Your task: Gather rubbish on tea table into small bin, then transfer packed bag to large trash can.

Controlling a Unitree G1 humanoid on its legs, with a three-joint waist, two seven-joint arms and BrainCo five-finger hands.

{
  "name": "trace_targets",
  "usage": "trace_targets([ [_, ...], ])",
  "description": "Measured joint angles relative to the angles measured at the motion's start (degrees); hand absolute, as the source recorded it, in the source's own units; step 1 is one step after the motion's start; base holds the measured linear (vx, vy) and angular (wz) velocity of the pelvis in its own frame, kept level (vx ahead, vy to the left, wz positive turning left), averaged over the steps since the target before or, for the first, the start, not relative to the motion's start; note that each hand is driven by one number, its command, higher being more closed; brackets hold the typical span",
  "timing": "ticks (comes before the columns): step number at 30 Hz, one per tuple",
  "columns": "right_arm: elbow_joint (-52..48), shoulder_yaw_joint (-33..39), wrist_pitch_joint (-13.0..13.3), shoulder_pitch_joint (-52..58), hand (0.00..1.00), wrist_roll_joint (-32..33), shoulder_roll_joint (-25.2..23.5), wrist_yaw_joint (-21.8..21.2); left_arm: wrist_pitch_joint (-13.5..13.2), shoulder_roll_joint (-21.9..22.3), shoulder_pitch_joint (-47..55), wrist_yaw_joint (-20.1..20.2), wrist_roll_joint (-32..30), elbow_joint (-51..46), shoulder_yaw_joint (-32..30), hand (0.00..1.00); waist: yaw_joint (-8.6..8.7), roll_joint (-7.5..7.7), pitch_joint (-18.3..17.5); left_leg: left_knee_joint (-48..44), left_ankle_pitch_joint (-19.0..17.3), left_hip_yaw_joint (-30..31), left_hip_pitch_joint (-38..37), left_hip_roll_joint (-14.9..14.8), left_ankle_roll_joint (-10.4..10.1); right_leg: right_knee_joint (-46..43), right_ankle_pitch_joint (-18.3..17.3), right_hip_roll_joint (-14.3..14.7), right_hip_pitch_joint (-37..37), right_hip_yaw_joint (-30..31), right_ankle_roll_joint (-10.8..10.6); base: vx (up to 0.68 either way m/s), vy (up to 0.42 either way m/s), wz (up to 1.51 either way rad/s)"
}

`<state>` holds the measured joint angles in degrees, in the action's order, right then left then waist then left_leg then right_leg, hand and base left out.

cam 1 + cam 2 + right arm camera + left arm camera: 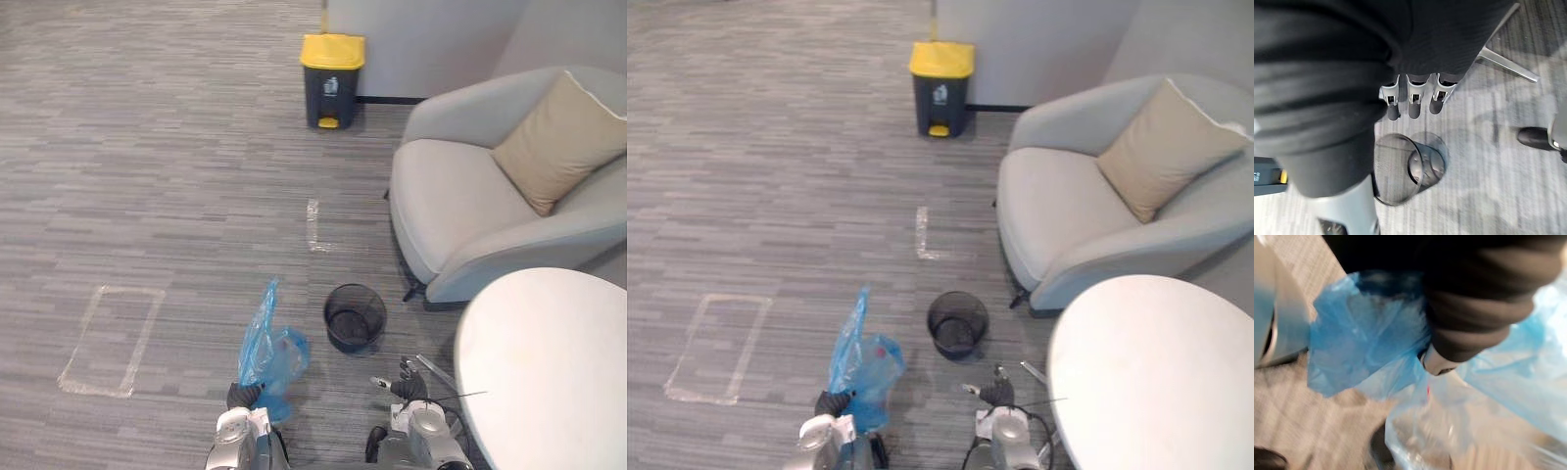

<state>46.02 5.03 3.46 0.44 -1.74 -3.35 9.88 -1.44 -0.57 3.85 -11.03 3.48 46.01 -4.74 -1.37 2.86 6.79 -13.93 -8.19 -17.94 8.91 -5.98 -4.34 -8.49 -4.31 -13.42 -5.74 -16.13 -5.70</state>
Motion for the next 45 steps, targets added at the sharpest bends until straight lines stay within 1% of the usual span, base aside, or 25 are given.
trace_targets([
  [6,6.3,1.7,-0.1,-2.1,0.0,-0.6,0.3,0.2,0.0,-2.1,0.1,0.0,-0.1,3.3,1.4,1.0,-0.06,-0.05,-0.4,0.7,0.8,1.2,-0.1,2.8,1.3,4.9,3.2,-0.1,2.9,1.6,0.3,-0.01,0.077,0.13],
  [8,7.6,2.1,-0.3,-2.4,0.0,-0.8,0.8,0.2,0.0,-2.4,0.1,0.0,-0.2,4.2,1.2,1.0,-0.24,-0.1,-0.1,-0.4,-0.7,1.3,0.2,2.9,1.8,3.3,1.4,-0.7,2.4,1.3,-0.9,0.0,0.0,0.0],
  [12,7.9,4.3,-0.7,-2.0,0.0,-2.4,1.9,0.3,0.0,-2.4,0.2,0.0,-1.1,4.4,1.3,1.0,-0.01,-0.11,0.5,-5.7,-5.2,3.6,0.4,3.8,2.6,-7.3,-4.6,-3.6,1.9,0.5,-0.6,0.07,0.019,0.28],
  [13,7.6,4.3,-0.7,-1.9,0.0,-2.8,2.4,0.3,0.0,-2.3,0.0,0.0,-1.1,4.3,1.3,1.0,0.4,-0.54,1.4,-7.3,-7.3,5.7,-0.2,3.6,3.0,-15.7,-4.7,-4.2,-0.1,1.7,1.8,0.1,0.074,0.61],
  [14,7.3,4.2,-0.7,-1.3,0.0,-2.8,2.3,0.3,-0.1,-2.1,0.0,0.0,-1.1,4.2,0.8,1.0,1.32,-1.01,1.7,-7.6,-7.8,7.9,-1.1,3.2,3.3,-26.9,-2.5,-3.7,-5.4,5.5,7.4,0.14,0.079,0.69],
  [15,7.3,4.3,-0.7,-1.2,0.0,-2.8,2.3,0.3,-0.1,-2.0,-0.1,0.0,-1.1,4.2,0.6,1.0,1.35,-1.16,1.8,-7.6,-7.9,8.4,-1.3,2.9,3.4,-29.5,-2.8,-3.2,-7.2,6.7,7.8,0.19,0.074,0.62],
  [16,7.4,4.2,-0.8,-0.8,0.0,-2.8,1.2,0.2,0.0,-2.2,0.0,-0.1,-1.1,4.3,-0.4,1.0,1.26,-0.56,1.9,-7.6,-8.6,9.6,-1.8,2.3,3.6,-31.6,-6.5,-1.0,-10.1,7.7,4.7,0.29,-0.047,0.44],
  [18,7.3,4.0,-0.7,-1.0,0.0,-2.8,0.1,0.2,0.1,-2.6,-0.1,-0.1,-1.0,4.3,-1.1,1.0,1.05,0.55,2.5,-7.1,-9.8,10.6,-3.7,2.1,3.7,-29.9,-8.8,2.1,-12.6,6.9,3.8,0.3,-0.079,0.34],
  [21,6.7,4.8,-0.6,-1.1,0.0,-2.7,0.0,0.2,0.2,-1.6,-0.7,0.0,-1.0,4.4,-1.1,1.0,1.36,0.38,2.7,-5.0,-12.2,11.6,-9.1,2.1,2.5,-22.6,-8.0,6.8,-15.0,4.4,3.5,0.41,-0.123,0.35],
  [22,6.7,5.7,-0.6,-1.0,0.0,-2.7,0.0,0.2,0.2,-1.2,-1.3,0.0,-1.0,4.4,-1.1,1.0,1.51,0.52,2.7,-4.2,-13.4,12.9,-10.4,2.7,1.5,-18.5,-5.9,7.5,-15.0,3.8,4.3,0.49,-0.178,0.74],
  [23,6.5,6.4,-0.6,-1.0,0.0,-2.7,0.7,0.2,0.2,-0.2,-2.0,0.0,-1.0,4.8,-1.1,1.0,1.83,-0.26,2.4,-3.3,-14.5,15.2,-12.5,2.1,1.1,-20.0,-4.6,7.7,-13.9,2.9,6.8,0.52,-0.176,0.71],
  [24,6.5,6.7,-0.6,-0.8,0.0,-2.8,0.9,0.2,0.2,0.5,-1.9,0.0,-1.1,4.9,-1.1,1.0,1.76,-1.21,2.1,-2.7,-14.3,15.6,-13.6,1.5,0.8,-20.2,-5.7,7.9,-13.2,2.0,7.1,0.58,-0.148,0.74],
  [26,6.5,7.1,-0.7,-1.1,0.0,-2.7,2.3,0.2,0.1,3.0,-2.3,0.1,-1.1,4.7,-1.1,1.0,2.24,-3.98,1.8,-11.7,-11.6,17.8,-10.2,-0.3,-2.0,-20.1,-8.8,8.3,-10.0,-2.2,8.9,0.57,-0.142,0.66],
  [28,6.5,7.0,-0.8,-0.7,0.0,-2.7,1.9,0.2,0.2,3.6,-2.5,0.3,-1.0,4.6,-1.4,1.0,2.28,-4.09,1.8,-21.6,-6.7,18.0,-6.8,-0.6,-3.6,-17.9,-9.0,8.8,-6.1,-2.9,9.3,0.46,-0.117,0.32],
  [29,6.4,6.8,-0.9,-0.4,0.0,-2.7,1.4,0.4,0.2,3.6,-1.9,0.3,-1.1,4.0,-2.2,1.0,1.87,-3.68,2.0,-32.3,-2.3,16.2,-3.5,-1.8,-4.4,-13.6,-9.0,9.7,-0.6,-2.0,9.3,0.57,-0.1,-0.04],
  [30,6.5,6.4,-0.9,-0.4,0.0,-2.7,1.1,0.4,0.1,3.7,-1.6,0.2,-1.1,3.6,-3.3,1.0,1.43,-3.65,2.1,-37.4,-3.0,13.6,-2.4,-3.2,-4.2,-11.4,-9.0,10.4,2.6,-1.3,9.3,0.66,-0.079,-0.36],
  [31,6.5,5.8,-1.1,-0.6,0.0,-2.7,0.8,0.5,0.1,3.8,-1.2,0.2,-1.0,2.5,-4.6,1.0,1.17,-3.35,2.2,-41.8,-5.0,9.5,0.1,-5.2,-2.1,-8.4,-9.0,11.2,6.6,0.0,9.3,0.49,-0.022,-0.4],
  [33,6.6,5.9,-1.4,-1.6,0.0,-2.7,0.5,1.1,0.1,3.8,-1.2,0.2,-1.0,1.4,-4.9,1.0,0.59,-3.31,2.2,-41.9,-7.4,6.0,4.0,-6.1,0.7,-5.9,-9.0,11.2,9.6,2.9,9.3,0.43,0.067,-0.48],
  [36,6.5,6.4,-1.8,-3.5,0.0,-2.6,0.1,1.6,0.1,3.8,-1.6,0.2,-1.1,0.3,-5.1,1.0,-0.56,-2.54,3.1,-33.3,-9.6,2.6,9.5,-6.3,2.3,-5.5,-9.0,9.3,12.1,6.1,9.3,0.4,0.203,-0.67],
  [37,6.5,6.9,-1.8,-3.6,0.0,-2.6,-0.2,2.0,0.0,3.8,-2.0,0.2,-1.1,0.2,-5.1,1.0,-0.94,-2.65,3.2,-23.2,-7.4,2.9,10.3,-5.9,3.1,-7.3,-9.5,8.2,13.0,6.8,8.3,0.29,0.228,-0.57],
  [38,6.1,7.2,-1.8,-3.2,0.0,-2.6,-0.4,2.1,-0.2,4.1,-1.9,0.1,-1.1,0.2,-4.9,1.0,-1.21,-3.42,2.7,-13.3,-0.9,4.4,9.4,-6.1,3.2,-9.0,-10.7,8.2,13.5,7.5,5.5,0.34,0.303,-0.69],
  [39,6.5,6.4,-1.8,-2.7,0.0,-2.4,-0.3,2.2,-0.3,3.6,-1.9,0.2,-1.1,0.9,-4.9,1.0,-1.54,-2.38,3.1,-12.8,3.2,4.9,8.9,-5.2,1.7,-9.9,-12.8,6.9,14.1,9.1,2.5,0.41,0.316,-0.38],
  [40,6.5,6.2,-1.9,-2.2,0.0,-2.4,-0.3,1.7,-0.3,3.0,-3.4,0.0,-1.1,0.9,-5.4,1.0,-1.36,-0.26,1.8,-12.9,2.3,4.5,9.1,-3.1,2.4,-8.9,-12.7,5.0,13.8,10.3,2.4,0.44,0.333,-0.12],
  [43,6.4,8.4,-1.9,-3.1,0.0,-2.3,-0.8,1.9,-0.3,3.1,-4.9,0.1,-1.1,0.9,-5.0,1.0,-1.34,-0.26,1.9,-14.2,-1.1,3.0,7.7,-2.0,3.2,-10.5,-8.4,3.9,13.1,13.2,1.9,0.25,0.202,-0.22],
  [45,6.5,8.0,-1.9,-3.1,0.0,-2.4,-0.8,1.8,-0.1,3.0,-4.1,0.0,-1.2,1.1,-4.2,1.0,-1.59,-0.43,2.2,-12.7,-4.3,1.0,4.1,-1.4,3.4,-20.5,-7.8,2.7,9.3,16.2,1.1,0.18,0.177,-0.63],
])
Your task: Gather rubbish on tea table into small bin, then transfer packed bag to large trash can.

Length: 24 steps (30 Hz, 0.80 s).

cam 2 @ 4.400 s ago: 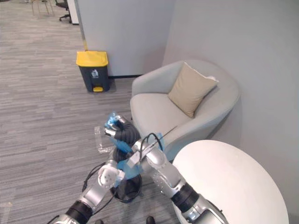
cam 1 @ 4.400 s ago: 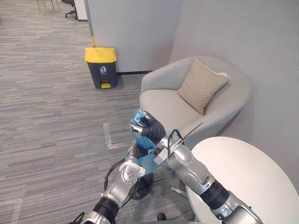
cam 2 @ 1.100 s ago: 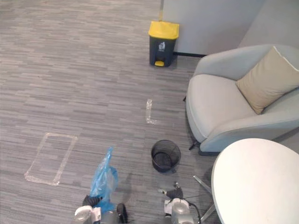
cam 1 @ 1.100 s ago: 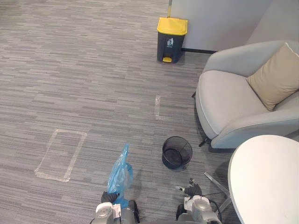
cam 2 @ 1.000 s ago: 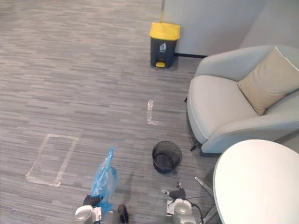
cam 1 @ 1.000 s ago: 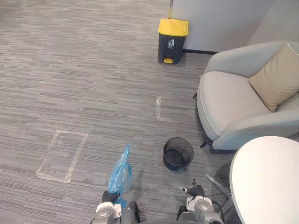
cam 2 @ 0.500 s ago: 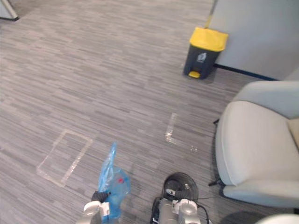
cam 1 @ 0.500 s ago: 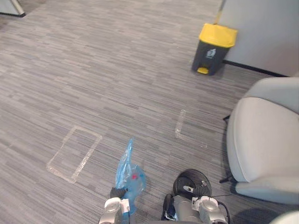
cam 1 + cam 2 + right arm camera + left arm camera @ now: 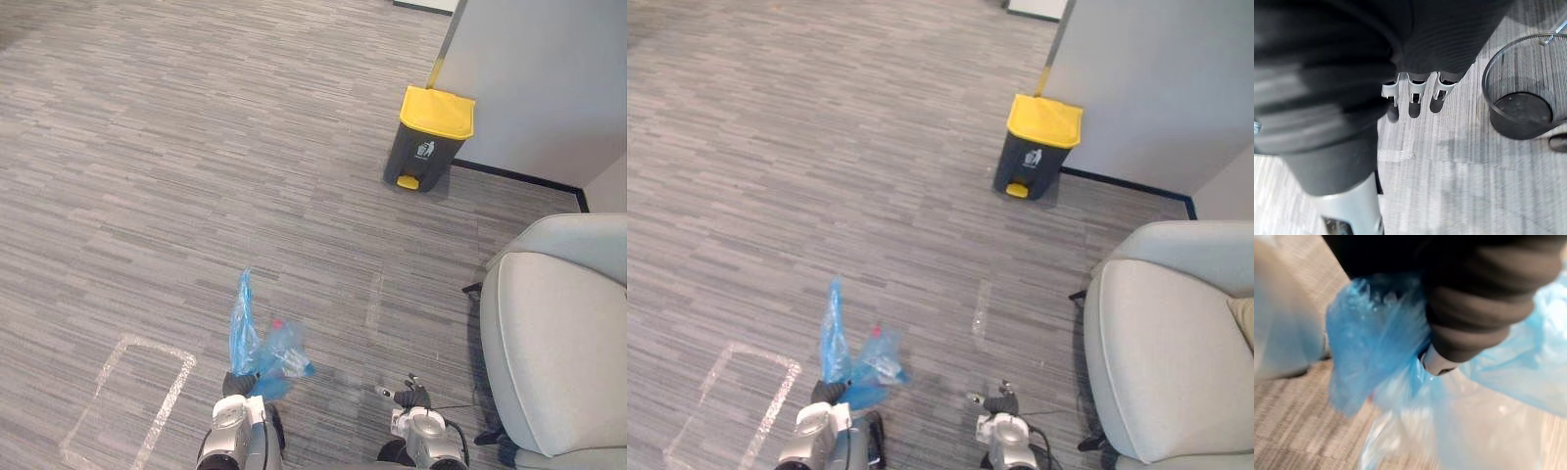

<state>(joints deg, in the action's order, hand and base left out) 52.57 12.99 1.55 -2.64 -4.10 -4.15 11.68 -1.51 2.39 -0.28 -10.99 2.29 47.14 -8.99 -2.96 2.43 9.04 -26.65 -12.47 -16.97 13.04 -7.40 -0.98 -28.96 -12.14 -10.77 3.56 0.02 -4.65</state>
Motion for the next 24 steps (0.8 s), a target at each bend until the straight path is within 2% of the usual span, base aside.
trace_targets([
  [1,-0.2,0.0,0.0,0.3,0.0,0.0,0.0,0.0,0.2,-0.2,0.7,0.0,0.0,0.9,0.9,1.0,0.11,-0.05,0.1,1.3,-0.9,-1.5,-2.7,0.8,0.1,-11.3,3.5,-1.5,-5.3,1.1,-1.8,0.17,0.096,-0.42],
  [2,-0.1,0.0,0.0,1.8,0.0,0.0,0.3,0.0,0.8,-0.4,1.1,-0.1,0.0,1.7,2.2,1.0,0.82,-0.34,0.3,2.3,-2.6,-2.5,-5.7,1.0,0.1,-21.0,4.4,-2.2,-10.1,1.4,-2.2,0.22,0.107,-0.38],
  [3,-0.1,0.0,0.0,2.2,0.0,0.0,0.3,0.0,1.0,-0.4,1.1,-0.1,0.0,1.9,2.3,1.0,0.74,-0.47,0.4,2.7,-3.0,-2.8,-6.6,1.1,-0.2,-22.8,4.0,-2.2,-11.6,1.2,-1.6,0.23,0.034,-0.31],
  [4,-0.2,0.0,-0.4,3.1,0.0,0.1,0.3,0.0,1.3,-0.5,1.1,-0.1,0.0,2.0,2.3,1.0,0.82,-0.52,0.4,4.4,-3.3,-3.1,-8.9,1.3,-0.5,-26.5,2.1,-1.8,-15.7,0.0,-1.1,0.25,-0.007,-0.2],
  [5,-1.1,0.2,-0.4,2.9,0.0,0.0,0.3,0.1,1.4,-0.9,0.9,-0.1,0.0,2.0,2.4,1.0,1.47,-0.78,0.4,6.9,-3.3,-2.8,-11.1,1.5,-0.6,-26.9,-0.4,-0.5,-19.7,-1.9,-0.4,0.25,-0.036,-0.1],
  [6,-1.4,0.3,-0.4,2.9,0.0,0.0,0.3,0.1,1.4,-0.9,0.8,-0.1,0.0,2.0,2.6,1.0,1.83,-0.69,0.3,7.6,-3.4,-2.5,-11.8,1.5,-0.7,-26.4,-1.2,0.0,-20.9,-2.6,-0.4,0.34,-0.129,0.24],
  [7,-2.0,0.4,-0.3,2.9,0.0,0.0,0.3,0.2,1.4,-0.8,0.6,-0.1,0.0,2.1,2.9,1.0,3.03,-0.52,0.2,8.9,-3.3,-1.3,-13.6,1.4,-0.6,-22.0,-2.9,1.1,-22.7,-4.9,0.0,0.24,-0.112,0.37],
  [9,-1.9,1.4,-0.2,2.9,0.0,0.0,0.3,0.2,1.4,-0.4,0.0,0.0,0.0,3.0,3.9,1.0,3.49,-0.16,0.1,10.3,-4.1,-1.2,-16.6,1.1,-2.2,-11.9,-2.4,1.2,-23.7,-8.8,1.2,0.42,-0.233,0.3],
  [10,-1.7,1.6,-0.3,3.1,0.0,0.0,0.1,0.2,1.4,-0.4,-0.1,0.0,0.0,3.4,4.5,1.0,3.46,0.81,-0.4,11.5,-5.1,-1.3,-18.8,1.7,-4.2,-1.0,2.2,0.8,-23.3,-11.9,2.6,0.42,-0.234,0.08],
  [11,-1.4,1.6,-0.3,3.4,0.0,0.0,0.3,0.2,1.4,-0.6,-0.3,0.0,0.0,3.8,4.4,1.0,3.47,0.73,-0.4,12.0,-5.5,-1.2,-19.6,1.9,-5.0,-1.6,3.1,1.0,-22.9,-12.4,5.7,0.47,-0.159,-0.02],
  [12,-1.4,3.3,-0.3,3.3,0.0,-0.1,1.2,0.3,1.6,0.3,-0.5,0.0,0.0,4.8,4.8,1.0,3.38,-2.1,-1.4,14.4,-4.5,0.6,-21.4,0.5,-5.1,-1.5,1.3,2.8,-21.6,-14.0,6.0,0.39,-0.1,-0.02],
  [14,-1.0,4.7,-0.6,2.7,0.0,-0.3,1.4,0.4,1.5,0.6,-1.0,0.1,0.0,4.8,6.0,1.0,3.72,-3.27,-1.7,14.5,-2.7,1.5,-22.9,-0.9,-6.0,-2.7,-1.9,4.1,-20.7,-15.0,7.1,0.55,-0.198,0.0],
  [15,-1.0,4.7,-0.6,3.0,0.0,-0.2,1.2,0.3,1.5,0.6,-1.1,0.2,-0.1,4.8,6.0,1.0,4.36,-3.42,-1.7,9.8,-2.4,3.3,-21.5,-2.3,-6.1,-1.6,-2.9,5.1,-18.7,-15.7,7.1,0.59,-0.27,0.15],
  [16,-1.1,4.7,-0.6,3.4,0.0,-0.2,0.7,0.3,1.6,0.5,-1.1,0.2,-0.1,4.8,5.7,1.0,4.87,-3.48,-1.7,-2.6,-1.3,6.1,-17.5,-4.9,-7.3,0.9,-3.5,6.6,-14.6,-16.8,7.2,0.47,-0.223,0.12],
  [17,-1.1,4.5,-0.6,3.6,0.0,-0.2,0.6,0.3,1.6,0.5,-1.0,0.6,-0.1,4.7,5.6,1.0,4.75,-3.41,-1.6,-10.5,1.4,7.6,-14.6,-6.2,-7.8,2.9,-3.6,7.7,-11.9,-16.6,7.6,0.36,-0.147,-0.04],
  [18,-1.1,4.0,-0.6,3.7,0.0,-0.2,0.6,0.3,1.5,0.5,-0.8,0.8,-0.1,4.4,5.5,1.0,4.41,-3.34,-1.5,-16.0,1.9,8.2,-12.5,-7.0,-8.3,4.5,-3.9,8.4,-10.1,-16.2,7.9,0.35,-0.063,-0.42],
  [19,-1.1,3.1,-0.6,3.1,0.0,-0.2,0.5,0.4,1.5,0.5,-0.3,1.3,0.0,3.8,5.1,1.0,3.64,-2.85,-0.8,-25.9,0.1,7.8,-8.3,-8.2,-7.3,7.2,-4.3,9.7,-6.6,-14.3,8.6,0.55,0.025,-0.89],
  [20,-0.3,2.5,-0.6,2.6,0.0,0.2,-0.2,0.5,1.5,0.6,0.4,1.2,0.1,2.9,3.3,1.0,2.62,-2.27,-0.6,-28.7,-2.2,5.4,-4.5,-8.8,-5.4,9.6,-4.5,10.0,-3.2,-11.5,8.7,0.46,0.048,-0.86],
  [21,-0.1,2.4,-0.6,2.6,0.0,0.3,-0.1,0.6,1.5,0.6,0.5,1.2,0.1,2.9,3.2,1.0,2.58,-2.17,-0.6,-28.6,-2.3,5.2,-4.1,-8.8,-5.2,9.8,-4.5,10.0,-3.0,-11.3,8.7,0.45,0.103,-0.93],
  [22,0.5,2.1,-0.8,2.3,0.0,0.3,-0.1,0.6,1.5,0.6,0.8,1.2,0.1,2.6,3.1,1.0,2.29,-1.67,-0.4,-25.4,-3.5,3.4,-1.1,-8.8,-4.1,11.6,-4.4,9.8,-0.7,-9.1,8.5,0.33,0.139,-0.84],
  [23,0.5,2.6,-1.0,2.0,0.0,0.3,-0.2,0.6,1.4,0.6,1.2,1.2,0.1,2.1,3.0,1.0,1.96,-1.36,0.1,-16.7,-4.1,1.8,0.8,-8.0,-4.2,12.6,-4.3,8.6,1.3,-7.2,8.4,0.33,0.139,-0.82],
  [24,0.5,2.7,-1.0,2.0,0.0,0.3,-0.2,0.7,1.4,0.6,1.2,1.2,0.1,2.0,3.0,1.0,1.95,-1.32,0.1,-15.8,-4.0,1.8,0.9,-7.9,-4.2,12.7,-4.3,8.5,1.4,-7.1,8.3,0.4,0.263,-0.75],
])
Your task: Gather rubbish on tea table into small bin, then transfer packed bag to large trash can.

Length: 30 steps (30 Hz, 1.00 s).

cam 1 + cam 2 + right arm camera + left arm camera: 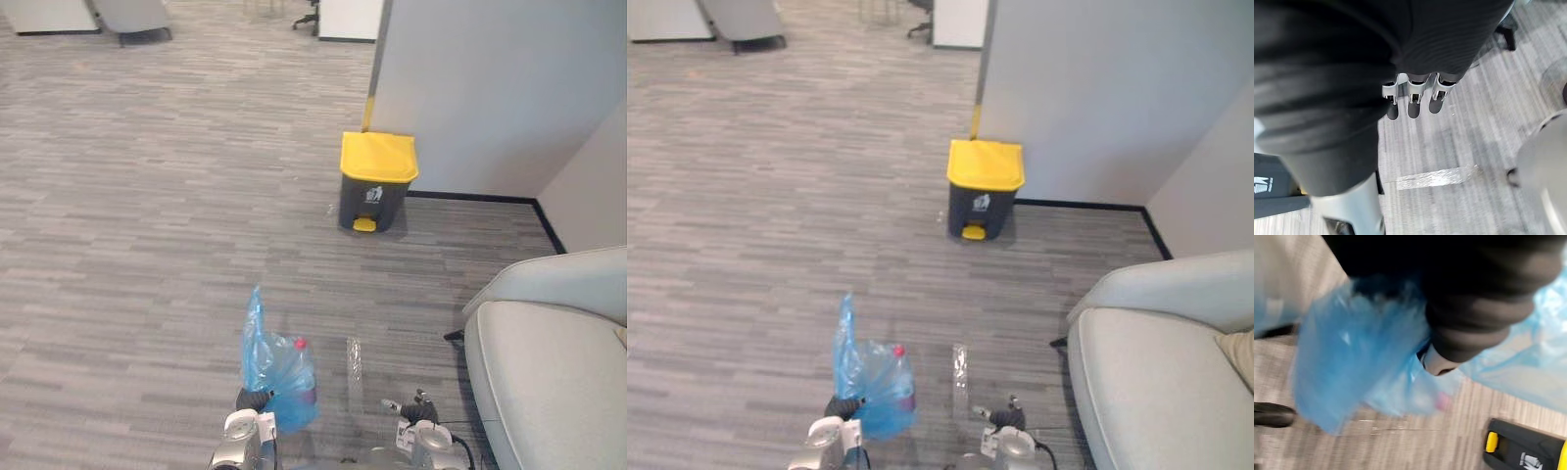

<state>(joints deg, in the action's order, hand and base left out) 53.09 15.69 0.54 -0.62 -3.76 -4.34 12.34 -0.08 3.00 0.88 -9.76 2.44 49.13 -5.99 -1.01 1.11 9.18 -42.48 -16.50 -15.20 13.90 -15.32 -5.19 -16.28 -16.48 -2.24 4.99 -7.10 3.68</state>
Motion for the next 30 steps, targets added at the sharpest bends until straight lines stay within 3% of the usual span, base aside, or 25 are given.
trace_targets([
  [1,0.0,0.6,0.0,0.0,0.0,0.0,0.0,0.1,-0.1,0.1,-0.2,0.0,0.0,-0.4,-0.7,1.0,-0.06,0.09,0.1,10.1,1.7,0.3,0.3,1.8,0.9,1.0,-0.2,-1.3,1.5,1.2,-1.2,0.39,0.321,-0.58],
  [2,-0.1,1.2,0.0,0.1,0.0,0.0,0.1,0.1,-0.2,0.1,-0.2,-0.1,0.0,-0.4,-0.9,1.0,-0.13,-0.25,-0.2,18.6,5.6,1.7,0.0,3.4,0.5,1.8,-0.7,-2.0,2.4,2.4,-3.0,0.47,0.409,-0.85],
  [3,0.1,1.7,0.0,0.3,0.0,0.0,0.2,0.1,-0.2,0.2,-0.2,-0.1,0.0,-0.2,-1.0,1.0,-0.31,-0.37,-0.3,21.6,12.4,3.5,-0.2,4.5,-0.8,2.3,-1.7,-2.7,2.9,3.8,-5.2,0.4,0.323,-0.65],
  [4,1.8,1.1,0.0,0.7,0.0,0.1,0.6,-0.1,-0.2,-0.5,-0.2,-0.2,0.0,0.6,-1.0,1.0,0.05,1.33,-1.3,22.0,10.1,2.1,-1.0,7.1,0.3,3.5,-1.2,-5.0,3.3,5.8,-6.4,0.39,0.309,-0.39],
  [6,2.5,1.9,-0.3,0.6,0.0,0.1,0.5,0.0,-0.3,-0.7,-1.4,-0.1,0.0,1.0,-0.9,1.0,0.07,1.75,-1.6,20.5,7.5,0.8,-1.0,8.3,1.4,2.9,0.8,-6.7,2.8,6.8,-7.0,0.37,0.301,-0.26],
  [7,2.5,2.0,-0.3,0.6,0.0,0.0,0.3,-0.1,-0.2,-0.7,-1.3,-0.1,0.0,1.1,-1.3,1.0,-0.72,1.64,-1.5,19.3,5.0,-2.1,-2.6,8.2,2.4,-0.5,1.6,-7.8,1.9,8.7,-8.1,0.33,0.274,-0.75],
  [9,2.4,1.8,-0.3,0.6,0.0,-0.3,0.4,-0.1,-0.1,-0.7,-0.1,-0.2,0.0,1.1,-1.3,1.0,-1.12,1.24,-1.6,20.2,3.0,-4.6,-6.4,8.8,3.2,-10.6,3.5,-8.9,-1.8,10.1,-11.2,0.33,0.237,-0.67],
  [10,2.3,1.4,-0.2,0.7,0.0,-0.3,0.5,-0.2,-0.1,-0.8,0.2,-0.2,0.0,1.1,-0.6,1.0,-0.82,0.57,-1.2,21.3,2.0,-5.1,-9.0,9.1,3.7,-23.2,7.3,-9.2,-7.6,11.0,-14.5,0.39,0.191,-0.14],
  [11,1.7,1.4,0.0,0.8,0.0,-0.4,0.6,-0.2,0.1,-1.2,0.1,-0.3,0.0,1.1,-0.3,1.0,-0.27,0.24,-0.8,22.6,1.5,-5.2,-11.7,9.4,3.9,-33.9,7.8,-9.3,-12.5,10.5,-14.6,0.32,0.144,-0.03],
  [13,1.3,1.4,0.2,0.4,0.0,-0.6,0.6,-0.2,0.4,-1.5,0.1,-1.1,0.0,1.4,-0.3,1.0,0.39,0.3,-0.6,25.5,1.4,-5.3,-16.3,9.7,4.0,-41.1,5.5,-9.3,-17.4,6.8,-12.3,0.27,0.047,0.08],
  [15,0.2,1.4,0.5,0.4,0.0,-0.7,0.6,-0.3,0.4,-1.6,-0.2,-1.4,0.0,1.6,-0.2,1.0,0.69,0.02,-0.5,28.5,0.8,-5.3,-20.0,9.4,3.0,-39.9,4.0,-9.2,-21.6,1.7,-10.0,0.37,-0.035,0.05],
  [16,-0.5,1.5,0.5,0.1,0.0,-0.7,0.6,-0.3,0.4,-1.8,-0.5,-1.4,0.0,1.8,-0.3,1.0,0.74,-0.21,-0.3,29.9,0.6,-5.4,-22.2,9.1,2.6,-34.0,3.0,-9.0,-23.9,-2.1,-8.3,0.31,-0.097,0.03],
  [17,-0.5,1.5,0.5,-0.1,0.0,-0.7,0.6,-0.2,0.4,-1.8,-0.5,-1.4,0.0,2.1,-0.3,1.0,0.93,-0.25,-0.2,30.4,0.6,-5.4,-22.9,9.0,2.6,-31.0,3.0,-8.7,-24.2,-3.3,-8.0,0.3,-0.155,0.09],
  [18,-0.4,1.4,0.5,-0.4,0.0,-0.7,0.6,-0.2,0.4,-1.8,-0.6,-1.4,0.0,2.5,-0.2,1.0,1.22,-0.27,-0.2,31.6,0.5,-5.4,-24.1,8.9,2.3,-21.7,4.3,-7.9,-24.2,-5.6,-7.1,0.24,-0.147,0.2],
  [19,-0.4,1.5,0.5,-0.5,0.0,-0.7,0.6,-0.2,0.3,-1.9,-0.7,-1.3,0.0,2.5,0.4,1.0,1.34,-0.07,-0.1,32.4,0.0,-4.9,-25.1,9.2,1.5,-13.6,7.3,-7.0,-23.6,-6.2,-6.4,0.43,-0.235,0.32],
  [20,0.0,1.8,0.4,-0.9,0.0,-0.7,1.1,-0.2,0.2,-1.7,-1.5,-1.3,-0.1,3.8,0.7,1.0,1.82,-0.72,0.6,32.9,-1.1,-2.8,-27.0,9.1,-0.3,-10.1,11.5,-5.6,-22.3,-6.2,-3.1,0.46,-0.211,0.12],
  [21,0.7,2.1,0.4,-1.9,0.0,-0.8,2.5,-0.2,0.2,-0.7,-1.5,-1.2,-0.1,4.6,0.7,1.0,1.12,-2.88,0.3,33.0,0.1,-1.3,-27.2,8.1,0.1,-10.6,9.3,-4.6,-22.4,-6.6,-2.8,0.39,-0.17,0.01],
  [22,0.8,2.3,0.4,-2.0,0.0,-0.8,2.6,-0.2,0.2,-0.6,-1.5,-1.2,-0.1,4.7,0.7,1.0,1.13,-3.06,0.3,32.7,0.4,-1.0,-27.1,8.1,0.1,-11.3,8.1,-4.6,-22.5,-6.6,-2.6,0.37,-0.182,-0.03],
  [23,1.5,2.8,0.3,-2.2,0.0,-0.8,2.7,-0.2,0.2,0.0,-1.4,-1.3,-0.1,4.7,0.5,1.0,1.47,-3.57,0.4,29.1,1.1,0.9,-26.7,7.0,-0.2,-12.9,5.2,-4.3,-21.5,-7.3,-2.1,0.3,-0.178,0.14],
  [25,1.8,2.8,0.1,-2.1,0.0,-0.8,2.6,-0.2,0.2,0.0,-1.4,-1.2,-0.1,4.7,0.3,1.0,1.62,-3.72,0.4,21.4,1.8,3.0,-24.4,5.0,-1.4,-11.7,4.0,-3.3,-18.6,-8.2,-2.0,0.4,-0.254,0.21],
  [26,1.8,2.0,-0.1,-1.4,0.0,-0.8,2.4,-0.2,0.2,0.0,-1.3,-1.2,-0.1,4.6,0.2,1.0,1.62,-3.6,0.5,10.2,4.8,5.9,-20.4,2.9,-3.8,-9.4,3.4,-2.1,-14.8,-8.9,-1.6,0.36,-0.217,0.16],
  [27,1.8,1.6,-0.1,-1.1,0.0,-0.8,2.3,-0.2,0.2,0.0,-1.2,-1.0,-0.1,4.5,0.2,1.0,1.52,-3.51,0.6,4.9,7.2,6.9,-18.3,2.0,-4.8,-8.1,3.3,-1.5,-12.9,-8.9,-1.4,0.36,-0.147,-0.03],
  [28,1.8,0.4,-0.2,-1.1,0.0,-0.8,2.2,-0.1,0.2,0.0,-0.7,-1.0,-0.1,4.3,0.0,1.0,1.06,-3.15,0.7,-5.2,7.4,6.8,-14.0,0.1,-5.3,-5.5,2.8,-0.5,-9.7,-8.7,-0.8,0.36,-0.071,-0.28],
  [29,1.9,-0.8,-0.2,-1.0,0.0,-0.8,1.8,-0.1,0.2,0.0,0.0,-0.9,-0.1,3.4,-0.8,1.0,0.87,-2.68,0.9,-10.1,5.6,5.7,-10.2,-0.5,-3.6,-3.0,2.4,-0.2,-6.6,-8.1,-0.1,0.36,-0.043,-0.31],
  [30,1.9,-0.8,-0.2,-1.0,0.0,-0.8,1.6,-0.1,0.1,0.1,-0.1,-0.9,-0.1,3.0,-1.1,1.0,0.86,-2.57,0.9,-10.4,4.8,5.0,-8.8,-0.6,-3.5,-2.1,2.5,-0.2,-5.6,-7.9,-0.2,0.34,-0.011,-0.35],
])
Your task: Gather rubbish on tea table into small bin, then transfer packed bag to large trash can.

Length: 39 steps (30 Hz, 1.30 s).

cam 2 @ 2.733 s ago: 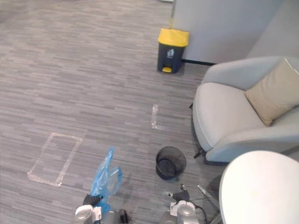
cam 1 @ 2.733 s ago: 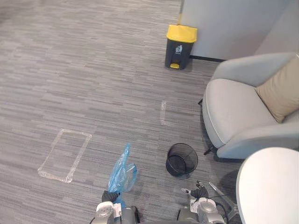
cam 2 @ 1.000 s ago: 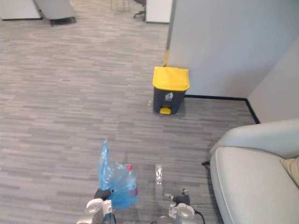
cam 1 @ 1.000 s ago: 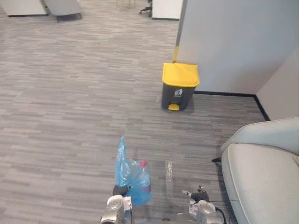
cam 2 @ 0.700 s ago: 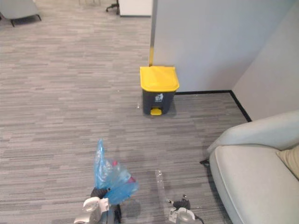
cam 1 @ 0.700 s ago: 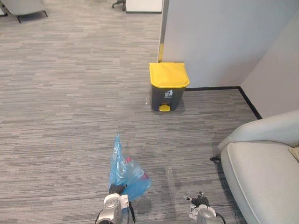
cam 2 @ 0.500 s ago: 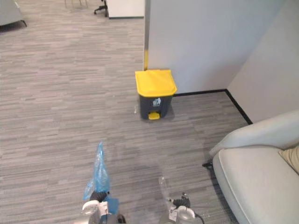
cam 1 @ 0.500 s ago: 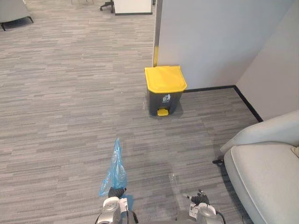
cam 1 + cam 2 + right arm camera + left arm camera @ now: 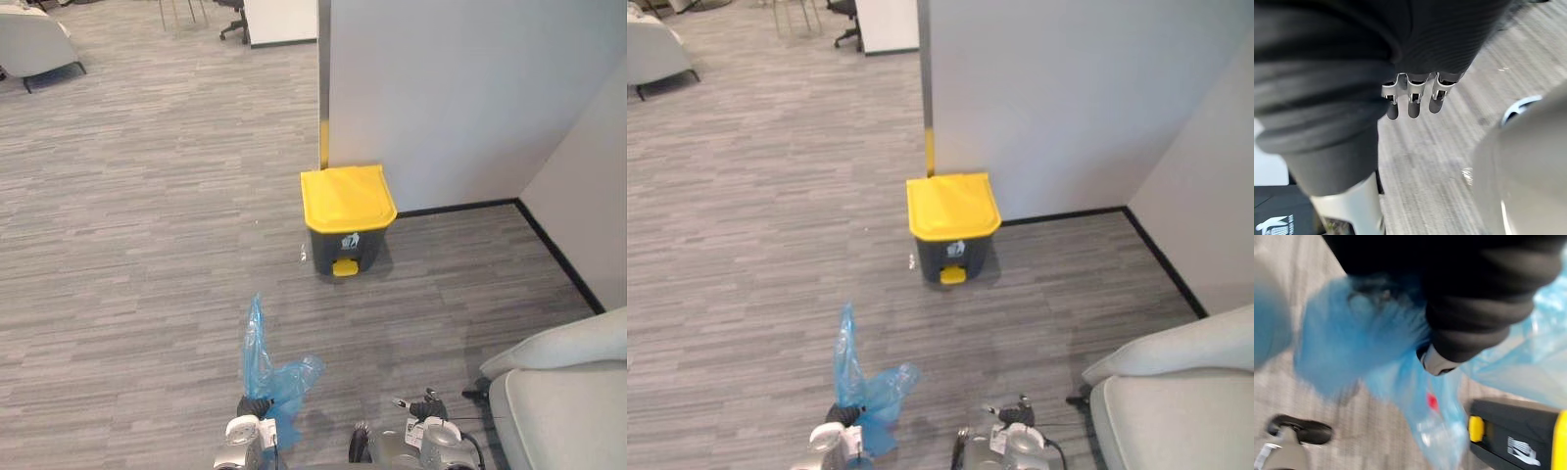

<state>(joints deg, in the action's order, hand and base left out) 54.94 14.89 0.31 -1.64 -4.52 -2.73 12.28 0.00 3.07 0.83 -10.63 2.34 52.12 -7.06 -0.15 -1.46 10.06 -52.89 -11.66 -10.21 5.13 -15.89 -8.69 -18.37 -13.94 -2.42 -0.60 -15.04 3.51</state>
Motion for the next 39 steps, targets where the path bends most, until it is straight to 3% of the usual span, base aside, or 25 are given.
trace_targets([
  [3,0.0,0.6,-0.3,-0.1,0.0,0.1,-0.6,0.1,-0.3,0.0,-0.1,0.7,0.0,-1.1,-0.5,1.0,-0.63,0.67,0.4,13.0,-2.8,-5.9,4.1,1.0,2.4,4.1,1.1,-0.5,4.3,2.3,-1.2,0.36,0.083,-0.49],
  [4,0.0,0.7,-0.3,-0.1,0.0,0.1,-0.7,0.1,-0.3,0.0,-0.2,0.9,0.0,-1.1,-0.5,1.0,-0.73,0.65,0.4,22.5,-1.8,-6.8,5.0,2.5,3.4,5.2,1.2,-1.0,5.7,3.4,-1.6,0.37,0.216,-0.56],
  [5,0.0,0.7,-0.3,0.2,0.0,0.1,-0.8,0.1,-0.3,0.0,-0.2,0.8,0.0,-1.1,-0.5,1.0,-0.83,0.3,0.2,32.4,2.6,-6.5,4.7,4.4,4.6,6.0,0.7,-1.7,7.2,4.1,-3.5,0.44,0.255,-0.53],
  [6,0.0,0.6,-0.3,0.3,0.0,0.1,-0.8,0.1,-0.3,0.1,-0.2,0.8,0.0,-1.1,-0.5,1.0,-0.87,0.25,0.2,34.4,6.7,-6.2,4.7,5.0,4.5,6.1,0.3,-1.7,7.6,4.6,-4.5,0.36,0.213,-0.44],
  [7,0.3,0.5,-0.5,0.9,0.0,0.1,-1.0,0.1,-0.4,-0.1,-0.4,0.8,0.0,-1.2,-0.6,1.0,-1.57,1.89,-0.5,35.2,7.5,-6.8,3.4,7.0,4.8,7.0,0.0,-3.2,8.2,6.3,-6.2,0.27,0.141,-0.16],
  [9,0.6,1.4,-0.6,1.6,0.0,0.0,-1.0,0.1,-0.6,-0.4,-2.1,0.8,-0.1,-0.8,-0.3,1.0,-1.78,3.78,-1.6,35.9,6.3,-8.1,3.0,10.0,6.6,8.8,1.2,-6.2,9.0,6.3,-7.4,0.4,0.231,0.05],
  [11,0.8,1.4,-0.7,1.6,0.0,0.0,-1.1,0.0,-0.5,-0.2,-1.7,0.8,-0.1,-0.7,-0.3,1.0,-2.01,3.82,-1.7,35.9,5.8,-8.4,2.3,10.7,7.2,8.1,2.3,-6.9,9.2,6.5,-7.8,0.28,0.176,-0.09],
  [13,0.9,1.7,-0.6,1.6,0.0,-0.1,-1.2,0.0,-0.3,0.0,-0.6,0.8,-0.3,0.0,0.0,1.0,-2.07,3.08,-1.7,39.0,3.0,-9.4,-2.1,11.3,7.4,-0.3,2.6,-7.6,7.1,8.0,-8.3,0.25,0.175,-0.22],
  [14,0.7,1.9,-0.7,1.9,0.0,0.0,-1.1,-0.1,-0.2,-0.3,-0.3,0.8,-0.6,0.3,1.2,1.0,-2.0,3.06,-1.7,40.2,1.9,-9.4,-4.2,11.6,7.3,-12.2,3.3,-8.6,2.2,9.4,-9.6,0.26,0.144,-0.07],
  [15,0.0,1.8,-0.5,1.9,0.0,0.0,-1.0,0.0,0.2,-1.0,-0.1,0.7,-0.6,0.5,2.1,1.0,-1.81,3.12,-1.3,40.6,0.4,-9.0,-7.2,12.4,7.3,-29.3,7.8,-10.0,-5.5,12.0,-12.4,0.21,0.109,-0.02],
  [16,-0.1,1.9,-0.5,2.0,0.0,0.0,-1.0,0.0,0.3,-1.1,-0.1,0.6,-0.6,0.6,2.1,1.0,-1.79,3.18,-1.3,40.6,0.2,-9.0,-7.5,12.5,7.3,-30.3,7.8,-10.0,-6.0,12.2,-12.4,0.25,0.059,0.17],
  [17,-0.3,2.0,-0.3,2.2,0.0,0.0,-1.0,0.0,0.5,-1.8,-0.1,0.4,-0.6,1.0,1.9,1.0,-1.54,3.61,-1.5,40.5,-1.1,-7.8,-9.6,12.5,7.4,-37.2,5.8,-9.7,-9.3,12.8,-11.7,0.16,-0.001,0.28],
  [19,-0.6,2.8,0.1,2.2,0.0,0.0,-1.0,0.0,0.4,-2.1,-0.2,-0.5,-0.6,1.0,1.9,1.0,-1.29,3.61,-1.5,40.6,-2.5,-6.3,-11.4,12.2,7.1,-38.6,3.2,-9.1,-12.9,11.6,-11.0,0.29,-0.049,0.52],
  [22,-1.8,3.1,0.1,1.5,0.0,0.0,-0.3,0.0,0.4,-1.7,-0.2,-0.5,-0.5,1.5,-0.1,1.0,-0.15,2.47,-1.1,41.9,-4.0,-4.0,-15.2,10.5,5.8,-27.9,0.1,-7.3,-17.2,7.7,-8.0,0.35,-0.161,0.49],
  [24,-1.4,3.1,0.0,1.7,0.0,-0.1,-0.2,0.0,0.2,-1.8,-0.2,-0.5,-0.5,1.5,-0.9,1.0,-0.13,2.68,-1.5,42.8,-5.1,-2.7,-17.0,10.1,3.3,-12.3,5.0,-4.7,-16.3,8.1,-6.8,0.37,-0.206,0.5],
  [25,-0.7,3.5,-0.1,1.8,0.0,-0.1,-0.1,-0.1,0.3,-1.5,-0.8,-0.5,-0.5,2.4,-1.2,1.0,0.14,3.11,-1.6,42.9,-6.3,-0.7,-18.5,10.2,2.1,-10.9,7.6,-4.2,-16.1,8.7,-4.4,0.44,-0.208,0.39],
  [26,0.1,4.4,-0.2,1.5,0.0,-0.1,1.3,0.0,0.3,0.0,-0.7,-0.4,-0.6,3.1,-1.5,1.0,-0.22,0.7,-2.6,42.5,-6.2,0.3,-18.5,8.3,2.2,-11.0,5.2,-2.9,-15.5,7.6,-4.0,0.53,-0.249,0.31],
  [28,0.3,5.4,-0.7,1.5,0.0,0.0,1.8,0.1,0.3,0.3,-0.3,-0.3,-0.6,3.3,-1.0,1.0,-0.11,-0.46,-3.1,40.6,-4.6,1.1,-17.7,6.7,2.6,-11.1,3.0,-2.2,-14.6,5.8,-3.2,0.38,-0.196,0.29],
  [30,0.7,5.7,-0.7,1.8,0.0,0.0,2.0,0.1,0.3,0.5,-0.6,-0.3,-0.6,3.2,-1.3,1.0,0.35,-1.3,-3.3,34.0,-2.5,2.2,-15.3,4.0,1.8,-7.9,2.1,-1.0,-10.2,2.9,-2.1,0.38,-0.236,0.57],
  [32,1.1,5.1,-1.1,2.7,0.0,0.0,1.9,0.1,0.3,0.4,-1.0,-0.2,-0.6,3.0,-1.5,1.0,0.0,-0.36,-2.9,21.1,0.2,1.9,-10.4,1.5,0.4,-2.9,2.2,-0.6,-4.1,0.6,-1.8,0.38,-0.196,0.5],
  [33,1.5,5.0,-1.4,2.9,0.0,0.1,1.5,0.1,0.3,0.1,-0.4,0.1,-0.6,2.9,-1.5,1.0,-0.32,0.52,-2.8,14.2,-0.7,-0.6,-7.2,0.2,0.2,0.7,2.5,-0.5,0.2,0.1,-1.2,0.25,-0.067,0.18],
  [34,1.6,5.0,-1.4,2.9,0.0,0.1,1.3,0.1,0.3,0.1,0.0,0.3,-0.6,2.8,-1.5,1.0,-0.3,0.69,-2.9,13.7,-1.0,-1.6,-6.4,0.1,0.1,1.5,2.6,-0.6,0.9,0.0,-1.2,0.23,-0.039,0.06],
  [37,2.1,5.1,-1.4,2.7,0.0,0.2,1.2,0.1,0.3,0.1,-0.2,0.9,-0.6,2.4,-1.1,1.0,-0.34,1.13,-3.2,18.3,-2.7,-5.7,-4.0,-0.2,1.9,2.8,2.7,-1.2,2.7,0.0,-1.5,0.19,0.06,-0.01],
  [38,2.0,5.2,-1.4,2.8,0.0,0.4,1.2,0.1,0.4,0.1,-0.2,0.9,-0.8,2.4,-0.8,1.0,-0.23,0.92,-3.4,29.5,0.0,-8.0,-3.4,0.3,4.0,2.6,2.9,-1.7,2.9,0.0,-2.0,0.14,0.121,0.01],
  [39,2.0,5.4,-1.3,2.8,0.0,0.5,1.4,0.1,0.3,0.1,-0.3,0.9,-1.1,2.4,-0.8,1.0,-0.08,-0.01,-4.0,34.4,3.2,-7.8,-3.3,1.1,2.9,2.7,2.9,-1.5,2.8,0.1,-3.1,0.21,0.16,-0.09],
])
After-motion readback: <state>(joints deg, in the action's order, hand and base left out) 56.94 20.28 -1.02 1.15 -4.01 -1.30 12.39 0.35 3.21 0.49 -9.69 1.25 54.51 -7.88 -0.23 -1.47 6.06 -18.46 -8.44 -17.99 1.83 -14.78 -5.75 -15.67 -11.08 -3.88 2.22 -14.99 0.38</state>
